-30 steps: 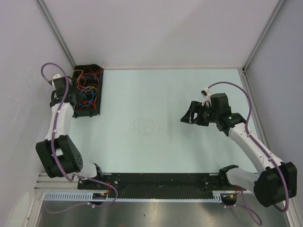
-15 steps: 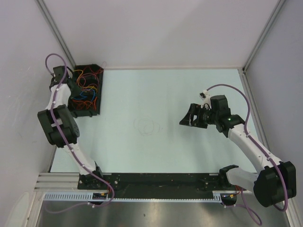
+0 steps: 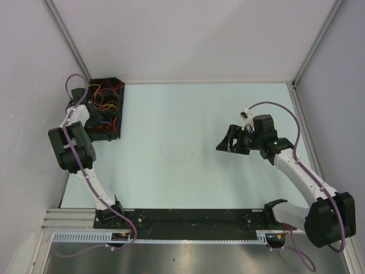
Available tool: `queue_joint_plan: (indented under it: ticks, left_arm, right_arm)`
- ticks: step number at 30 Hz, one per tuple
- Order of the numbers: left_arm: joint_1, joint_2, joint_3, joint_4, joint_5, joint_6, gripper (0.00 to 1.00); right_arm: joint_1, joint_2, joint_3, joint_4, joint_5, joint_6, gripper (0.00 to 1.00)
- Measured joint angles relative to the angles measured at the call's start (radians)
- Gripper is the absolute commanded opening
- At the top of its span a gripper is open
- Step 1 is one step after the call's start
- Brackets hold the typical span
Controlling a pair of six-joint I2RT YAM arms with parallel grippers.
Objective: Untangle the cables
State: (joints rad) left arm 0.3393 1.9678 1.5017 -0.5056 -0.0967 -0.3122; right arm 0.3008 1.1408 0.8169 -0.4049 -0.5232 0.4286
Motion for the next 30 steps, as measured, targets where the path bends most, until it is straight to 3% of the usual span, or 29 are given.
queue_joint_plan:
  ticks: [10, 12, 16, 18, 22, 30]
  left_arm:
    - [-0.043, 0.018, -0.016, -0.058, -0.106, 0.026, 0.01]
    - [-0.048, 0.023, -0.004, -0.069, -0.112, 0.028, 0.07]
    - [-0.056, 0.018, 0.020, -0.100, -0.155, 0.039, 0.35]
    - [-0.061, 0.010, 0.029, -0.112, -0.175, 0.047, 0.37]
    - [-0.074, -0.038, 0.031, -0.140, -0.219, 0.048, 0.56]
    - [-0.096, -0.253, 0.016, -0.153, -0.259, 0.048, 0.71]
  right_arm:
    - [-0.010, 0.001, -0.002, 0.006, -0.002, 0.000, 0.81]
    - [-0.011, 0.001, -0.002, 0.006, -0.002, 0.000, 0.81]
    - [-0.014, 0.001, -0.002, 0.006, -0.001, 0.000, 0.81]
    - [-0.015, 0.001, -0.002, 0.006, -0.001, 0.000, 0.81]
    - [-0.015, 0.001, -0.002, 0.007, -0.001, 0.000, 0.81]
    - [-0.015, 0.003, -0.002, 0.007, -0.001, 0.004, 0.81]
